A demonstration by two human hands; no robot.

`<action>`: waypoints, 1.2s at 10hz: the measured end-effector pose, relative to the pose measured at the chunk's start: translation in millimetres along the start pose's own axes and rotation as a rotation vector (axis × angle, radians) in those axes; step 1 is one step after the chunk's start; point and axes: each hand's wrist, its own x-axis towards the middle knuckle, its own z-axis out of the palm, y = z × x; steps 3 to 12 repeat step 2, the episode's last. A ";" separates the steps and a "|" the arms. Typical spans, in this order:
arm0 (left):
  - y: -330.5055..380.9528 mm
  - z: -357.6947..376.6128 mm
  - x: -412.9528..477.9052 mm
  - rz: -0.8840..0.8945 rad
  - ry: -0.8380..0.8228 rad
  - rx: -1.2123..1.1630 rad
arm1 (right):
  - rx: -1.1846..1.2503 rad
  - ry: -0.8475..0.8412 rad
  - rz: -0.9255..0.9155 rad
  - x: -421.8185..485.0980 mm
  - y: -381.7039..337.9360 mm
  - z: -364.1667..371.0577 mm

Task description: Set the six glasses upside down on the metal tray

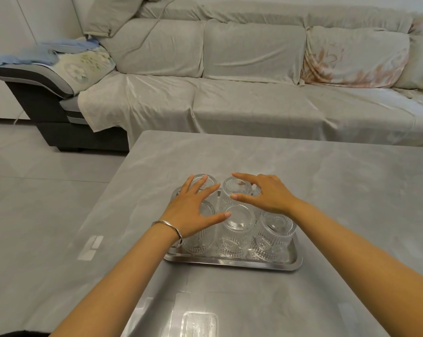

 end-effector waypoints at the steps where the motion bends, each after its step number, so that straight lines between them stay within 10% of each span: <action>1: 0.9 -1.7 -0.2 0.008 0.007 0.016 | 0.214 -0.020 0.034 -5.9 -7.5 -19.7; 2: 0.6 -4.0 -3.3 0.014 -0.008 0.049 | 0.361 0.290 -0.078 -15.4 -24.2 -61.4; 12: 0.6 -4.0 -3.3 0.014 -0.008 0.049 | 0.361 0.290 -0.078 -15.4 -24.2 -61.4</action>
